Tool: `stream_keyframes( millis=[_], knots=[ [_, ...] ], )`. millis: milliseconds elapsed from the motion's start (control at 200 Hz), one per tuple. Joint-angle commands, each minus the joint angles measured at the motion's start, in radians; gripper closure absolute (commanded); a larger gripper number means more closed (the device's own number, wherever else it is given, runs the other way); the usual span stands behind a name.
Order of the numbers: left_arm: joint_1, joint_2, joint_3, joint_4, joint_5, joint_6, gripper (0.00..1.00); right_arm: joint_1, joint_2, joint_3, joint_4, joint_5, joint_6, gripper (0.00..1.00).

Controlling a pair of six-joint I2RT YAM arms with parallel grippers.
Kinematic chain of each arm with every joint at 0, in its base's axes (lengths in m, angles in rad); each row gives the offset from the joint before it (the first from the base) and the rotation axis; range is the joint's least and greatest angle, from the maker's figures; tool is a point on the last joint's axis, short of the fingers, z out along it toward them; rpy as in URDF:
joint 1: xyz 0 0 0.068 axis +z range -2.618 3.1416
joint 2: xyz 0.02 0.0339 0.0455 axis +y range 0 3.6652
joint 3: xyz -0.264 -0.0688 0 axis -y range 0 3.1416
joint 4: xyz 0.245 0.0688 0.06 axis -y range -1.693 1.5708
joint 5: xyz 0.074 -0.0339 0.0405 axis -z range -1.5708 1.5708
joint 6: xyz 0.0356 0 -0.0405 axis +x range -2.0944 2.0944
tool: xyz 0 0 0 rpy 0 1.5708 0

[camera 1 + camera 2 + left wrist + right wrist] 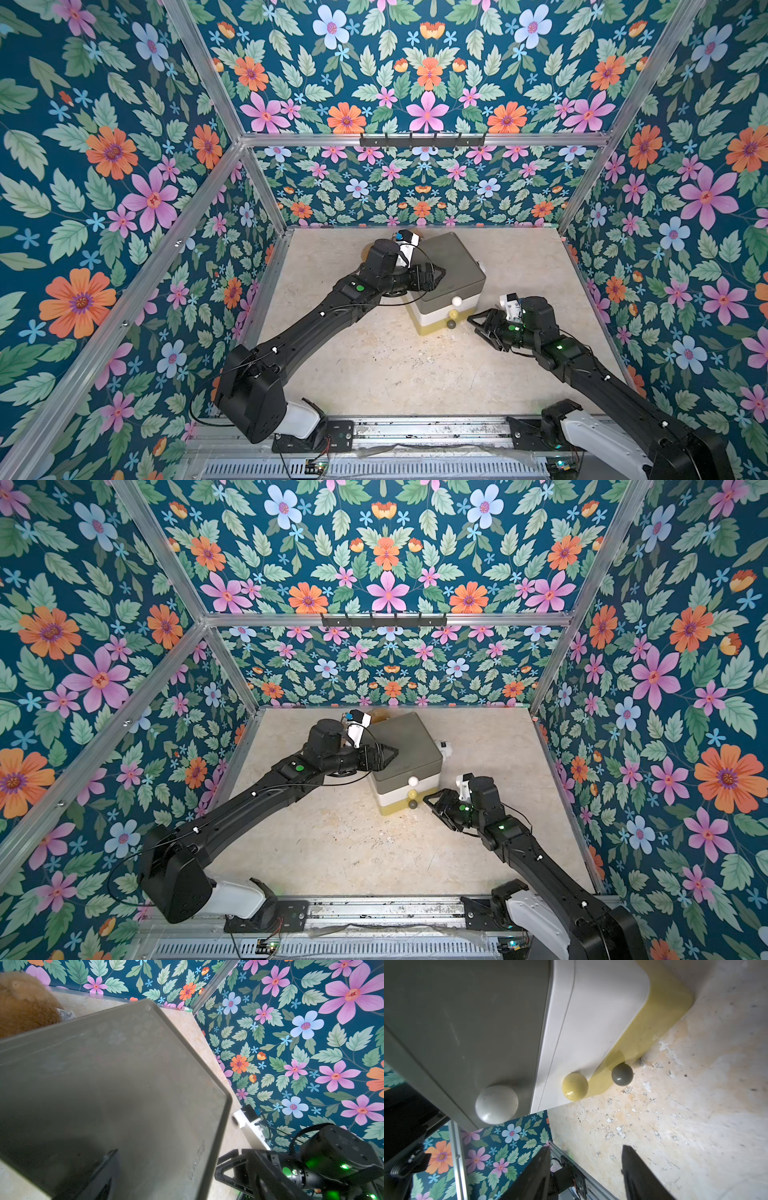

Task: Take the keys out of the drawer
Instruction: Open the drawer in the storage box.

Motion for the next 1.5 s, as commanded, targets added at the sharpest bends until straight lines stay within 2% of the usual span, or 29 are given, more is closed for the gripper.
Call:
stream_keyframes(
  millis=[0, 245, 610, 920, 1250, 1495],
  knots=[
    [-0.004, -0.001, 0.002, 0.028, 0.001, -0.01, 0.01, 0.002, 0.046, -0.014, 0.212, -0.071, 0.048, 0.39],
    [-0.013, 0.022, 0.022, 0.026, 0.007, -0.01, 0.01, 0.012, 0.177, 0.015, 0.287, -0.098, 0.037, 0.39],
    [-0.018, 0.047, 0.036, 0.023, 0.012, -0.006, 0.01, 0.033, 0.313, 0.056, 0.35, -0.107, 0.043, 0.45],
    [-0.019, 0.059, 0.037, 0.02, 0.016, -0.006, 0.01, 0.035, 0.357, 0.037, 0.46, -0.089, 0.069, 0.53],
    [-0.019, 0.065, 0.034, 0.02, 0.019, -0.007, 0.01, 0.035, 0.367, -0.069, 0.688, -0.09, 0.154, 0.54],
    [-0.021, 0.065, 0.037, 0.014, 0.016, -0.006, 0.01, 0.046, 0.415, -0.075, 0.781, -0.083, 0.194, 0.55]
  ],
)
